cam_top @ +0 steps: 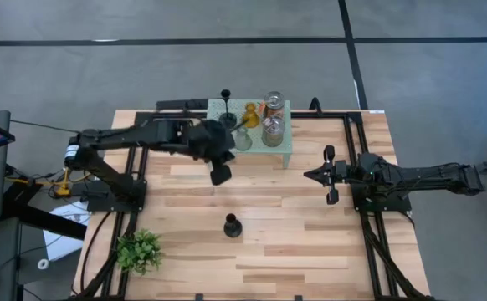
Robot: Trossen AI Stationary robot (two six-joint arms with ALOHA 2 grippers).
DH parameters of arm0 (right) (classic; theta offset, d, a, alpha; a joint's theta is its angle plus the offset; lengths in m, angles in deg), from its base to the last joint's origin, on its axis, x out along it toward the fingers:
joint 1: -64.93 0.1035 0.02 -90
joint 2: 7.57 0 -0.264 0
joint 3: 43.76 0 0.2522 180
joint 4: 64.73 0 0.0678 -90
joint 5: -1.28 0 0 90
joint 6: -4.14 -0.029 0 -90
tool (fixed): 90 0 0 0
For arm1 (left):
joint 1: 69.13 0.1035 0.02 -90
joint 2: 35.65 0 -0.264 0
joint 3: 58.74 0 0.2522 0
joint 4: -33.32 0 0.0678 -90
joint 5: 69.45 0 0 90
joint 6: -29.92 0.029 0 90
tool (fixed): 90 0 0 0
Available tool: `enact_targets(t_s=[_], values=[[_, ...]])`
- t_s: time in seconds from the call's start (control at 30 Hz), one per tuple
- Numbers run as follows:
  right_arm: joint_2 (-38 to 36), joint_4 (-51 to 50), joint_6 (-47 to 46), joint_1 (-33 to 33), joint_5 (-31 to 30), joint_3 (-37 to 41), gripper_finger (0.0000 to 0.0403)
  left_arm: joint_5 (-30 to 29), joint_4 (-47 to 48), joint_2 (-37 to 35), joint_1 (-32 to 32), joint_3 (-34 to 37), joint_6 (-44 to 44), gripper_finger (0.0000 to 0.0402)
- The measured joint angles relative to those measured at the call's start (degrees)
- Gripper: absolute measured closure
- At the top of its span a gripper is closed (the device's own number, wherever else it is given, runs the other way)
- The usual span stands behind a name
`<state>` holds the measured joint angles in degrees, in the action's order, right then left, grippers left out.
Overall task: Pick & Place candle stick holders
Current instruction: Put the green glass holder on the shelf aligned with the other glass holder
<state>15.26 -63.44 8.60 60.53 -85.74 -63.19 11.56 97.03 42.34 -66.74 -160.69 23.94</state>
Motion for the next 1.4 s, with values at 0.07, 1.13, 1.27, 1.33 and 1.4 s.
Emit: enact_targets(t_s=[0.07, 1.13, 1.27, 1.33, 1.4], values=[[0.0, 0.0, 0.0, 0.0, 0.0, 0.0, 0.0403, -5.5, -1.3, 0.1, -0.9, 3.2, -0.3, 0.0399], [0.0, 0.0, 0.0, 0.0, 0.0, 0.0, 0.0403, -14.5, -31.5, -3.8, 5.2, 27.6, 10.7, 0.0401], [0.0, 0.0, 0.0, 0.0, 0.0, 0.0, 0.0403, -14.5, -34.8, -6.2, 5.9, 29.3, 12.0, 0.04], [0.0, 0.0, 0.0, 0.0, 0.0, 0.0, 0.0403, -12.4, -37.8, -7.2, 6.4, 30.7, 12.6, 0.04], [0.0, 0.1, 0.0, 0.0, 0.0, 0.0, 0.0403, -9.4, -39.9, -7.8, 7.4, 32.0, 12.5, 0.04]])
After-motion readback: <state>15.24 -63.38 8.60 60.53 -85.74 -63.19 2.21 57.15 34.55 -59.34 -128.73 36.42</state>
